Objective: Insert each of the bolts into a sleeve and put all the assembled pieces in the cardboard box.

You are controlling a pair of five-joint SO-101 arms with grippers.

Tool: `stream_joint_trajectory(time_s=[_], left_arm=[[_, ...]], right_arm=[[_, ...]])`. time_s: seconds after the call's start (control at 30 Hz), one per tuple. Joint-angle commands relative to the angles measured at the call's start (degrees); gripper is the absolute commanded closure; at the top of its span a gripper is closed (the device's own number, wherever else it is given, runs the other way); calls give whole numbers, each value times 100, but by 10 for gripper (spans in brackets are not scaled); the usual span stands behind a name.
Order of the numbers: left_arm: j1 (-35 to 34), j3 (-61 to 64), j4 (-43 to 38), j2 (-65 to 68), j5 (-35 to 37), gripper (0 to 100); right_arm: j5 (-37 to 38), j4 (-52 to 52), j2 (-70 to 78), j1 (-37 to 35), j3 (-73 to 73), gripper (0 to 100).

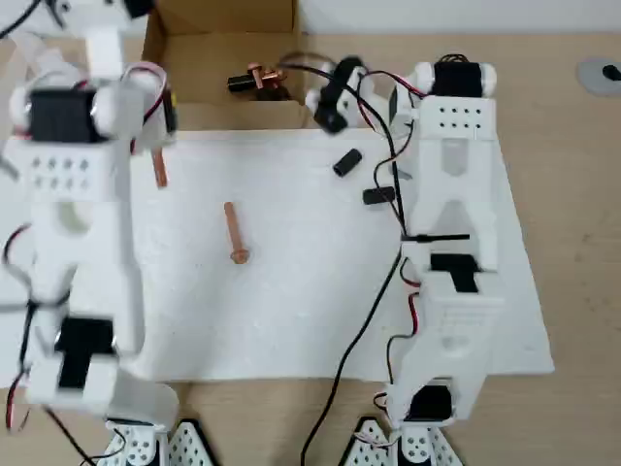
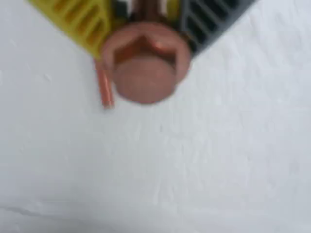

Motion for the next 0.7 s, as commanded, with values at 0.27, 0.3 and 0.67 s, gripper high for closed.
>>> stream_joint_trajectory(time_s=[0.27,0.3,0.67], left_arm=[[18,3930,-1284,-4505,-79,991],[18,4404,-1512,-4787,-185,991],[18,6971,-2637,-7407,-536,994]], right_arm=[[774,-1284,-532,-558,1947,868],[774,-1442,-532,-629,2114,868],[809,-2418,-532,-523,3029,857]])
